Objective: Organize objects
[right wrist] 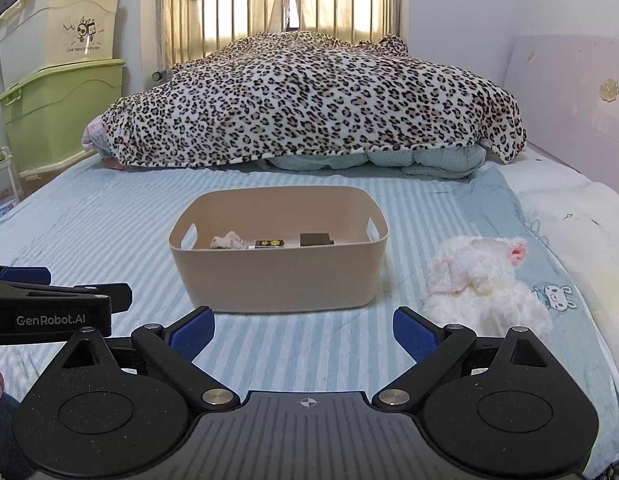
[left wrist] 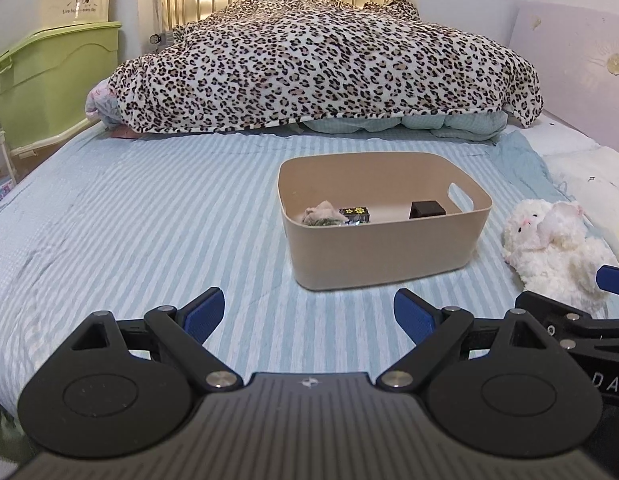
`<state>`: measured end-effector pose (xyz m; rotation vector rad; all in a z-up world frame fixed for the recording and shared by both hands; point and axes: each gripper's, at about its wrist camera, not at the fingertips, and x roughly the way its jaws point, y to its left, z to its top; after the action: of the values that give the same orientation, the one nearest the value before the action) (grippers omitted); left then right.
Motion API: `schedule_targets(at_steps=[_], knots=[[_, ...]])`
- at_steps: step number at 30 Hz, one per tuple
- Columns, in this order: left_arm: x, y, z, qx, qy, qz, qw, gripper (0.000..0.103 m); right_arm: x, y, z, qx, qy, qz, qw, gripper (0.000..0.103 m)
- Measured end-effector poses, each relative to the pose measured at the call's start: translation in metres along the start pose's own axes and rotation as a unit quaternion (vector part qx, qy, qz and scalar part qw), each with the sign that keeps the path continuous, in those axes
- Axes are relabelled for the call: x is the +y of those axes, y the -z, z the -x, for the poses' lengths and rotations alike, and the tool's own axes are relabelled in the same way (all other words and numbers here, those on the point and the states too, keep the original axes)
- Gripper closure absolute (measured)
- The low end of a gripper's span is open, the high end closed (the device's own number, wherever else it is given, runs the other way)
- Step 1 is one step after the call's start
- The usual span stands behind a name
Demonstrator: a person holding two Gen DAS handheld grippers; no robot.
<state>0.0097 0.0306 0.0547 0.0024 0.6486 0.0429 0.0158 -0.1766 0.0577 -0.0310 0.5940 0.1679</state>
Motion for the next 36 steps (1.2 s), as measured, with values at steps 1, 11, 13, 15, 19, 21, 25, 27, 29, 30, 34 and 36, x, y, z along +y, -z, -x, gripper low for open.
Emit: schedule_targets(at_steps=[1, 11, 13, 15, 19, 21, 25, 27, 29, 30, 34, 36], knots=[[0.001, 0.002, 0.003, -0.001, 0.002, 0.001, 1.0, 0.011, 0.0, 0.002, 0.003, 0.001, 0.0, 0.0, 1.0, 0.006], [0.008, 0.022, 0.029, -0.003, -0.004, -0.005, 1.0, 0.011, -0.001, 0.02, 0.028, 0.008, -0.003, -0.007, 1.0, 0.006], [0.009, 0.027, 0.033, -0.004, -0.002, -0.004, 1.0, 0.011, -0.001, 0.023, 0.033, 0.008, -0.004, -0.006, 1.0, 0.006], [0.009, 0.03, 0.035, -0.002, 0.0, -0.007, 1.0, 0.011, 0.0, 0.025, 0.037, 0.009, -0.004, -0.004, 1.0, 0.006], [0.006, 0.036, 0.039, 0.0, 0.001, -0.012, 0.9999, 0.011, 0.0, 0.029, 0.043, 0.009, -0.007, -0.006, 1.0, 0.006], [0.005, 0.038, 0.041, -0.001, 0.002, -0.017, 0.9999, 0.011, 0.0, 0.031, 0.044, 0.01, -0.01, -0.007, 1.0, 0.006], [0.003, 0.042, 0.044, 0.001, 0.003, -0.022, 0.9997, 0.011, 0.0, 0.036, 0.045, 0.016, -0.014, -0.01, 1.0, 0.006], [0.002, 0.044, 0.045, 0.002, 0.004, -0.023, 0.9997, 0.011, -0.001, 0.037, 0.045, 0.017, -0.015, -0.012, 1.0, 0.006], [0.002, 0.046, 0.046, 0.003, 0.005, -0.023, 0.9997, 0.011, -0.001, 0.038, 0.046, 0.017, -0.016, -0.012, 1.0, 0.006], [0.002, 0.046, 0.047, 0.004, 0.006, -0.022, 0.9997, 0.011, -0.001, 0.038, 0.046, 0.017, -0.016, -0.012, 1.0, 0.006], [0.004, 0.048, 0.05, 0.005, 0.007, -0.019, 0.9998, 0.011, -0.001, 0.039, 0.048, 0.016, -0.018, -0.012, 1.0, 0.006], [0.004, 0.048, 0.051, 0.006, 0.007, -0.019, 0.9998, 0.011, -0.002, 0.04, 0.049, 0.015, -0.019, -0.011, 1.0, 0.006]])
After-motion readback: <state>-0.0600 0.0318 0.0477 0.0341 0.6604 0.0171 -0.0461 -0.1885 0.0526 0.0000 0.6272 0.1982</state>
